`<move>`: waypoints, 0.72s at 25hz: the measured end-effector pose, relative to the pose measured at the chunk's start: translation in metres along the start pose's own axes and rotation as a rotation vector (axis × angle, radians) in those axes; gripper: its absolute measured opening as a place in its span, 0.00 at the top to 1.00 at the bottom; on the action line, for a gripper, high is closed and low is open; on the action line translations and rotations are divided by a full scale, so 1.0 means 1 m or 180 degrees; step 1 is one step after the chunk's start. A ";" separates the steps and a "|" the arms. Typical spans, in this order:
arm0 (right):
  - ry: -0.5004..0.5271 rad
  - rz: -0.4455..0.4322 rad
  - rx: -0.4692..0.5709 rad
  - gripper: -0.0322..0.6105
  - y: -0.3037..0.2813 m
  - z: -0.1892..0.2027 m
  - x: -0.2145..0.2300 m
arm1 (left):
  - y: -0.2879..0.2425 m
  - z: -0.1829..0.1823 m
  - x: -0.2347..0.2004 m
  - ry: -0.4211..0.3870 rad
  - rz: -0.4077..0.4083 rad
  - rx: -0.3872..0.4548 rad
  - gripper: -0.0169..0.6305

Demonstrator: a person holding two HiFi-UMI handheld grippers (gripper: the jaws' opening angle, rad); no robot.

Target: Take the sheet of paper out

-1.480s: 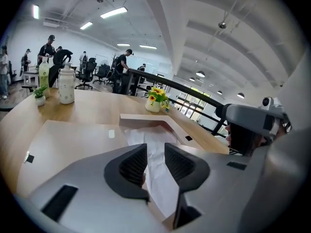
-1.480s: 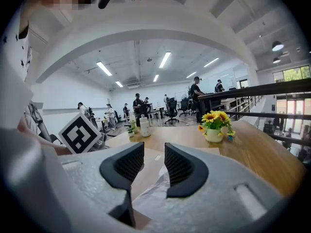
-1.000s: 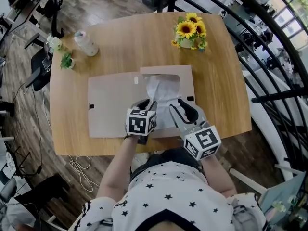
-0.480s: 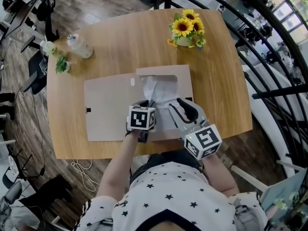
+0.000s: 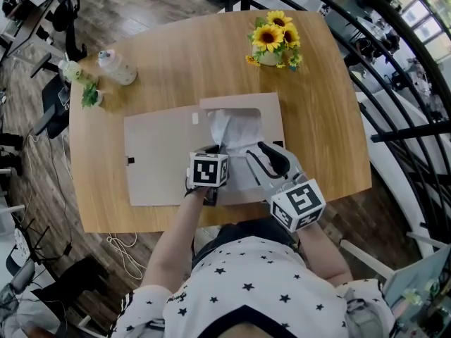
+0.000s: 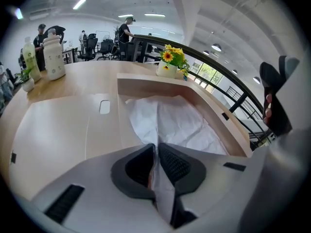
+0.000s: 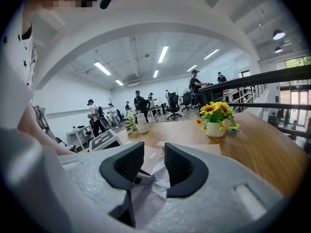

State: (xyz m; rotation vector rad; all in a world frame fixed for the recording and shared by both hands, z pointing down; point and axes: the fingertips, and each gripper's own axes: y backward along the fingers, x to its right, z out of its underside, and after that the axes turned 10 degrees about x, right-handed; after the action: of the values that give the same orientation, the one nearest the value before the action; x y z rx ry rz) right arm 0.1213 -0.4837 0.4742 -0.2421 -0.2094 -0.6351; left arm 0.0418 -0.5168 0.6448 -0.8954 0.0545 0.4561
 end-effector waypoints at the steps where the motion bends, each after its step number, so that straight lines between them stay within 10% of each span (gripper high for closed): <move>1: 0.0004 0.0002 0.0001 0.77 0.000 -0.001 0.000 | 0.000 0.000 -0.001 -0.0003 -0.0009 0.0000 0.91; 18: 0.0027 0.0139 0.0077 0.77 0.024 -0.002 -0.031 | 0.042 -0.011 -0.008 -0.0160 0.0047 0.0278 0.96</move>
State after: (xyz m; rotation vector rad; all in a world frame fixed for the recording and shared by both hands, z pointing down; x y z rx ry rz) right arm 0.1116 -0.4480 0.4602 -0.2202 -0.2029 -0.5899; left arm 0.0192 -0.5058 0.6088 -0.7979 0.0347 0.4862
